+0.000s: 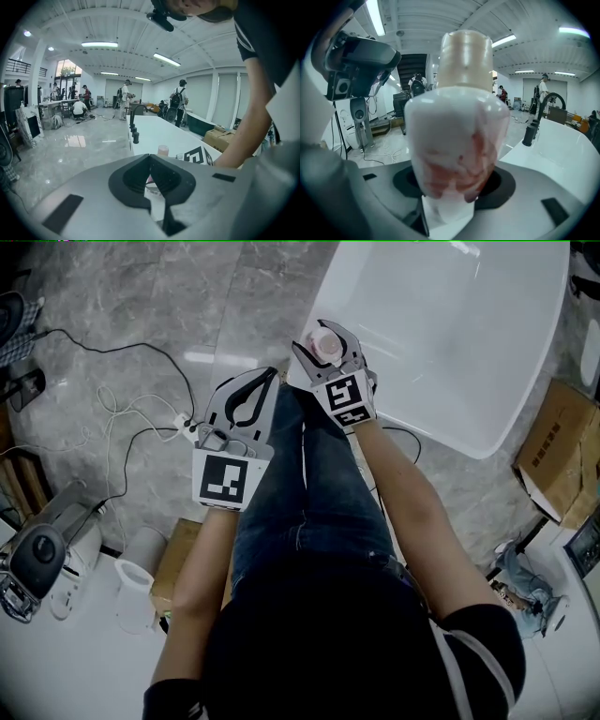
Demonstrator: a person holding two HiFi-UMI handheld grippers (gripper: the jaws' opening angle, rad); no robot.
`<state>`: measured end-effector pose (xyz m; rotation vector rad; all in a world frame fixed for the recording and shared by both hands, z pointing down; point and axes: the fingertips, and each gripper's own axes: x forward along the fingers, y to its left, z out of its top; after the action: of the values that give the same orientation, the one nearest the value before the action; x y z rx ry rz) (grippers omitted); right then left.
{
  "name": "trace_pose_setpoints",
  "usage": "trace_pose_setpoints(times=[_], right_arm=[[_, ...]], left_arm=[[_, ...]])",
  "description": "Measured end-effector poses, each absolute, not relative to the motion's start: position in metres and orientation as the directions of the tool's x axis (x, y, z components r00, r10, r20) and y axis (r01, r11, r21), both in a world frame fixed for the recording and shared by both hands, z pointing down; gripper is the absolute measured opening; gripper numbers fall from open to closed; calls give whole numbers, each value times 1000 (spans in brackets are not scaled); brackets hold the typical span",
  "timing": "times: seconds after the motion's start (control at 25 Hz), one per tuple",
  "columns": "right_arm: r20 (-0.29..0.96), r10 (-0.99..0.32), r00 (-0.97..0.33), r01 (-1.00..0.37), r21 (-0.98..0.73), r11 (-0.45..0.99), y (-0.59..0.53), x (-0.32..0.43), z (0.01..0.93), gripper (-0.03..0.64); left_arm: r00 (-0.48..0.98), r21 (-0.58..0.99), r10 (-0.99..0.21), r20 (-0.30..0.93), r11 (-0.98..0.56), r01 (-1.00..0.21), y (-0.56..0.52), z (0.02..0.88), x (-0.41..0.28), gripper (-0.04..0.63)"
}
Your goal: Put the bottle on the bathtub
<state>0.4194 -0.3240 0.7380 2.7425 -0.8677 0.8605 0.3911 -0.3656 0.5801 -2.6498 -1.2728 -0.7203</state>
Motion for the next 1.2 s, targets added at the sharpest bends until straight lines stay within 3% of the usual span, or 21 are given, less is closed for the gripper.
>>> trace_pose_setpoints(times=[0.32,0.76,1.04,1.08,1.16,1.2], right_arm=[[591,-506,628,-609,-31,-792,-332,404,736,322],[587,-459,667,-585,32,-810,-307,369,682,337],[503,-386,773,-420,-49,-906,-268,349,586,333],[473,-359,805,-381,-51,-923,-259,353,567,304],[406,-313,858,-313,-69,-947,-243,362,528,83],[373,-303,877,-289,-95,-953,-237,367,508,64]], left_arm=[[494,104,718,490,-610,785,-361,577,382,25],[464,105,755,463,-567,817,-348,557,379,25],[451,103,805,386,-523,846,-326,511,390,25],[457,93,810,369,-521,848,-322,501,395,25],[479,69,813,331,-527,847,-315,480,404,25],[490,56,814,312,-531,846,-312,468,408,25]])
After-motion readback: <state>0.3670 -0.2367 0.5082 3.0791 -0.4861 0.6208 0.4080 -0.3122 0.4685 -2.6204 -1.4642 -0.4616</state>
